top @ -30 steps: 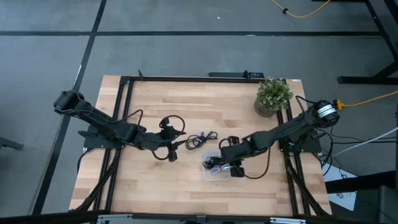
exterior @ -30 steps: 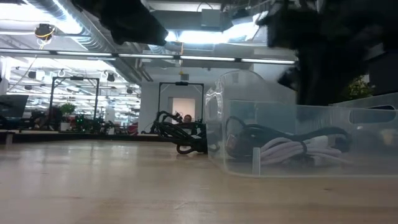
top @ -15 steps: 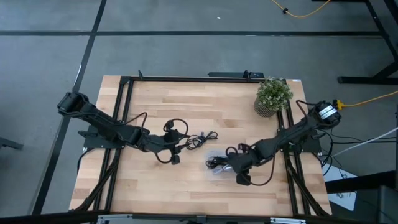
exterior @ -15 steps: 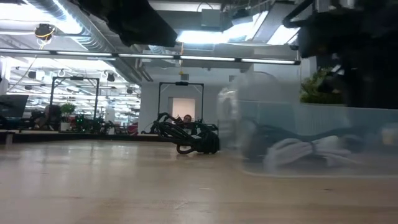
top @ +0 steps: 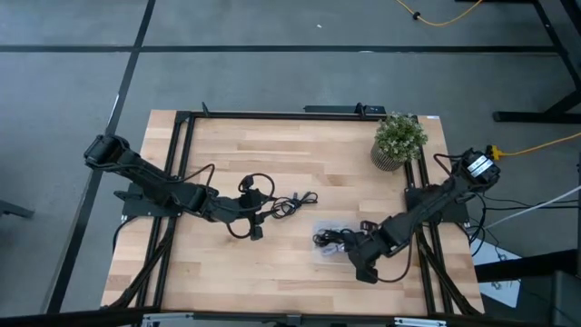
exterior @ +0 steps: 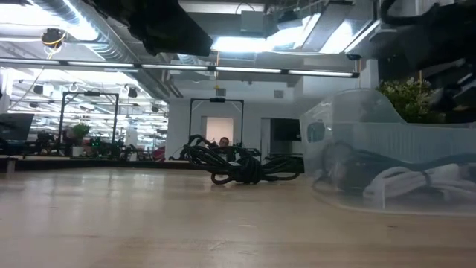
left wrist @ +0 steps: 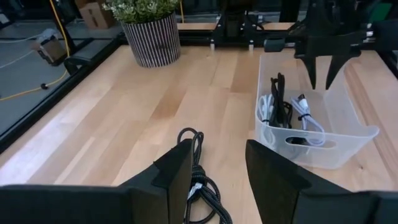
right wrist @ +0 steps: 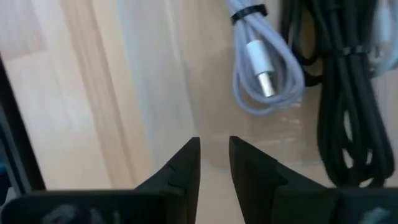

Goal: Pick and place USB-C Cables
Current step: Adjust the transparent bin, then put the black charger cable into the transparent bin

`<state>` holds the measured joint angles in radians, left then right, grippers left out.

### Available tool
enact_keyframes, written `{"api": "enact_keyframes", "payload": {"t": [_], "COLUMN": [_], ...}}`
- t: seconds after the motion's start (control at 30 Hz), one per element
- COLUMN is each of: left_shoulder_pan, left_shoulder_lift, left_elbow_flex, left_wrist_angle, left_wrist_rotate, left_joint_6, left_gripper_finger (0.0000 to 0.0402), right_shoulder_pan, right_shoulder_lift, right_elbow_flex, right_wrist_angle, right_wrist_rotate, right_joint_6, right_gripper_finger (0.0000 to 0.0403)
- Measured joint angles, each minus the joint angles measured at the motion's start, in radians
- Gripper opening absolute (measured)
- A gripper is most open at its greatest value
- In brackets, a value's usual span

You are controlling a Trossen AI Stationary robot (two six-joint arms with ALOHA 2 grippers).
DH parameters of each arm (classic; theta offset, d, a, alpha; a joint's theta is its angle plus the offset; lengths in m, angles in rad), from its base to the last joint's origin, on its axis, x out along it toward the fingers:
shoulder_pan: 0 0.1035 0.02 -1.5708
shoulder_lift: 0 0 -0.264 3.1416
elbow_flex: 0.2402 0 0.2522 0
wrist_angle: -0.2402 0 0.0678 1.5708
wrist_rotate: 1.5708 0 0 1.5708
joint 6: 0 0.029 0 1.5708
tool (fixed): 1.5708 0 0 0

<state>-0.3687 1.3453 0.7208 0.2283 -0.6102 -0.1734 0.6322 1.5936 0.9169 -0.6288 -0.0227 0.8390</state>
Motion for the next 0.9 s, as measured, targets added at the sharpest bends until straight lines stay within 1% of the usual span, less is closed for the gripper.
{"api": "enact_keyframes", "payload": {"t": [0.1,0.27,0.47,0.63,0.8,0.9], "left_shoulder_pan": [0.0,0.0,0.0,0.0,0.0,0.0], "left_shoulder_lift": [0.0,0.0,0.0,0.0,0.0,0.0], "left_elbow_flex": [0.0,0.0,0.0,0.0,0.0,0.0], "left_wrist_angle": [0.0,0.001,0.005,0.009,0.012,0.012], "left_wrist_rotate": [0.0,0.0,0.0,0.0,-0.001,-0.001], "left_joint_6": [0.0,0.0,-0.001,-0.001,-0.002,-0.002], "left_gripper_finger": [0.0143,0.0143,0.0143,0.0144,0.0144,0.0144], "right_shoulder_pan": [0.024,0.052,0.054,0.054,0.054,0.054], "right_shoulder_lift": [0.0,0.0,0.0,0.0,0.0,0.0], "right_elbow_flex": [0.0,0.0,0.0,0.0,0.058,0.117], "right_wrist_angle": [-0.002,-0.036,-0.088,-0.091,-0.123,-0.188], "right_wrist_rotate": [0.0,0.001,0.002,0.002,0.006,0.055], "right_joint_6": [0.021,0.013,-0.016,-0.018,-0.031,-0.038], "right_gripper_finger": [0.009,0.009,0.009,0.009,0.009,0.009]}}
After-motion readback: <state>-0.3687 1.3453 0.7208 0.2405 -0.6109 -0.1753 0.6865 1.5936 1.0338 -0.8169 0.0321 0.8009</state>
